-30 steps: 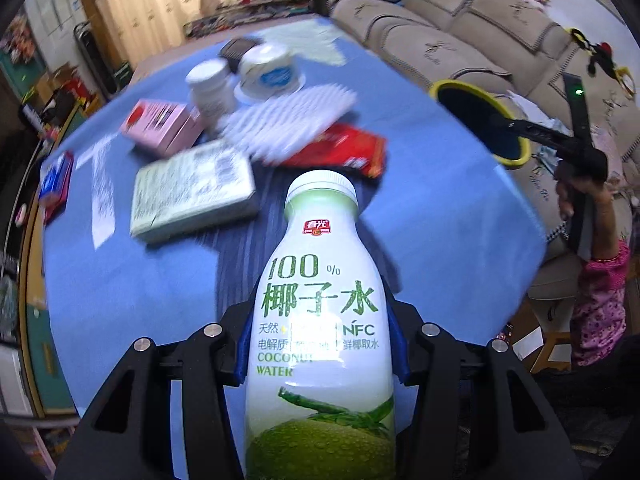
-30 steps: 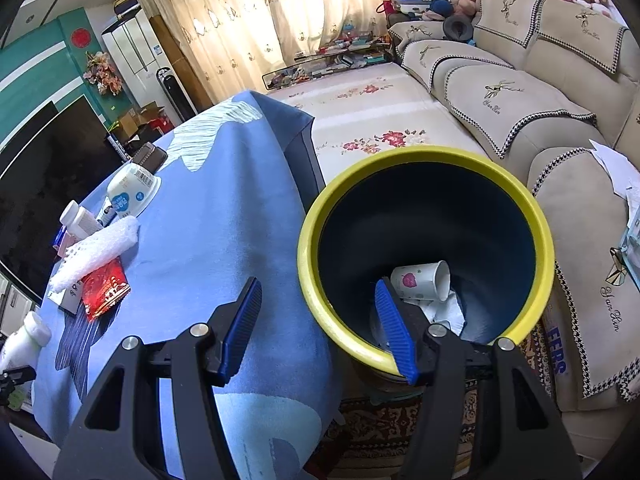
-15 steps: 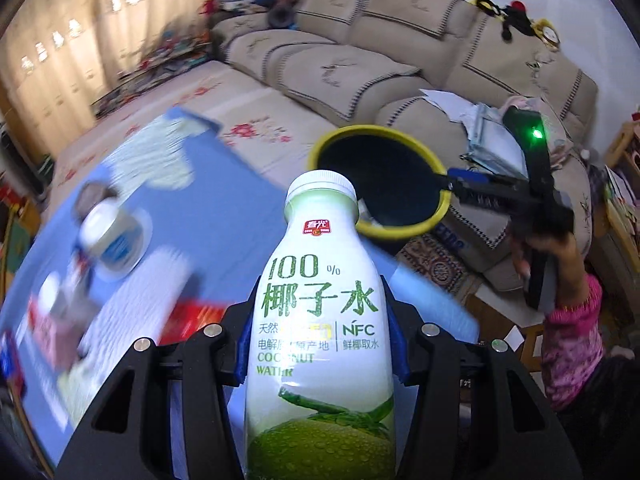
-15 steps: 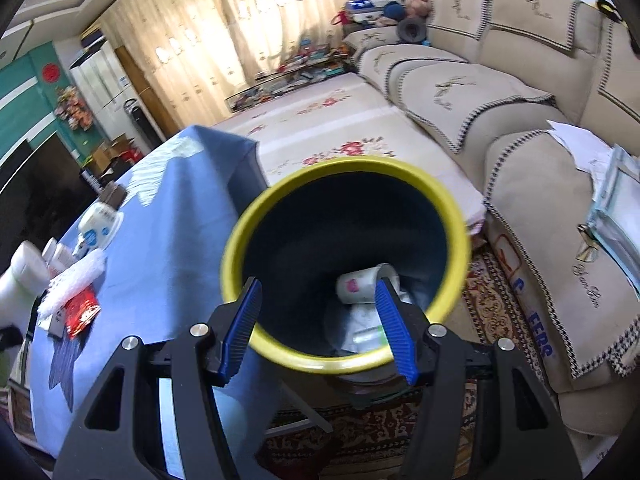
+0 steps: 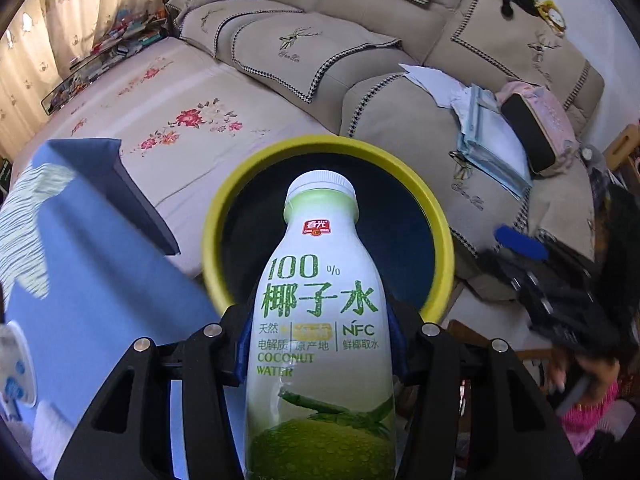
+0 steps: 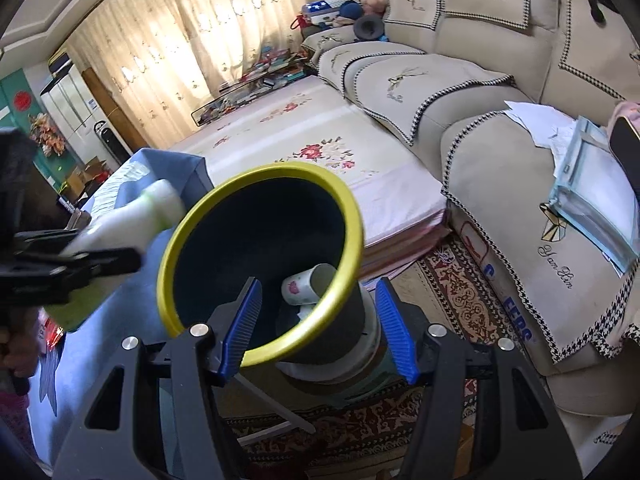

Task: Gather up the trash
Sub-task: 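Carry the coconut water bottle to the bin and open the left gripper, then grasp the red snack wrapper with the right gripper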

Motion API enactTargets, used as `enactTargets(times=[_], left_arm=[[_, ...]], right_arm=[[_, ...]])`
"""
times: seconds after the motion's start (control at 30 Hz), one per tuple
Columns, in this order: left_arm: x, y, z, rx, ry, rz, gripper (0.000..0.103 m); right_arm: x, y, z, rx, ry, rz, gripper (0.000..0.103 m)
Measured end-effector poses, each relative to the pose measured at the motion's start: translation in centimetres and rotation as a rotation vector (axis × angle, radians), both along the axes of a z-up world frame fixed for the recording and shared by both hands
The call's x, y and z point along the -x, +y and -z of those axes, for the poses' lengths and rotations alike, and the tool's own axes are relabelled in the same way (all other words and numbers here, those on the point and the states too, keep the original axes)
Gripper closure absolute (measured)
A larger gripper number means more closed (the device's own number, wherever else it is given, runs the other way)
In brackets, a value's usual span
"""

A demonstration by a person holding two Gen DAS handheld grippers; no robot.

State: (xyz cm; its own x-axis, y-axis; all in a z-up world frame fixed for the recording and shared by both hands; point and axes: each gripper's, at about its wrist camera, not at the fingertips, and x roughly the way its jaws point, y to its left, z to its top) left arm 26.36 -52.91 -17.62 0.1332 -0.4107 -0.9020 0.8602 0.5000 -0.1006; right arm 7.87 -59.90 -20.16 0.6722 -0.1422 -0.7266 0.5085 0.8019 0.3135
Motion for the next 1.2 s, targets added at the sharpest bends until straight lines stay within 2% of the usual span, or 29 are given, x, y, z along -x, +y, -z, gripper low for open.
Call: enactTargets(times=[0.1, 0.17, 0.37, 0.53, 0.6, 0.67, 0.77, 0.93, 1.2], left_arm=[[-1.2, -1.9, 1.0, 0.011, -0.011, -0.039, 0.044], [-1.6, -2.7, 1.0, 0.029, -0.034, -0.068, 0.033], [-1.3, -1.2, -1.1, 0.089, -0.065, -0.121, 0.03], [0.8, 5.3, -5.1, 0.178, -0.119, -0.197, 0.021], [1.7, 8.9, -6.8, 0.219, -0.148, -0.246, 0.02], [2.6, 12.5, -8.2, 0.254, -0.179, -0.296, 0.013], [3.9, 18.7, -9.8, 0.287, -0.239, -0.384, 0.012], [5.8, 28.9, -10.7, 0.278, -0.329, -0.561, 0.011], [8.5, 43.2, -10.4, 0.248, -0.384, -0.812, 0.011]], right_arm=[[0.4, -0.5, 0.3, -0.008, -0.001, 0.01, 0.047], [0.5, -0.5, 0.4, -0.015, 0.001, 0.009, 0.047], [0.2, 0.2, 0.5, -0.014, 0.002, -0.011, 0.047], [-0.5, 1.5, 0.3, -0.012, 0.003, -0.044, 0.047], [-1.1, 2.3, 0.1, -0.009, 0.004, -0.067, 0.047], [-1.7, 3.5, -0.1, -0.006, 0.002, -0.095, 0.047], [-3.3, 5.8, -0.4, 0.002, 0.007, -0.155, 0.047], [-6.5, 11.1, -1.1, 0.011, 0.003, -0.287, 0.047], [-10.8, 21.5, -4.0, 0.075, -0.031, -0.507, 0.047]])
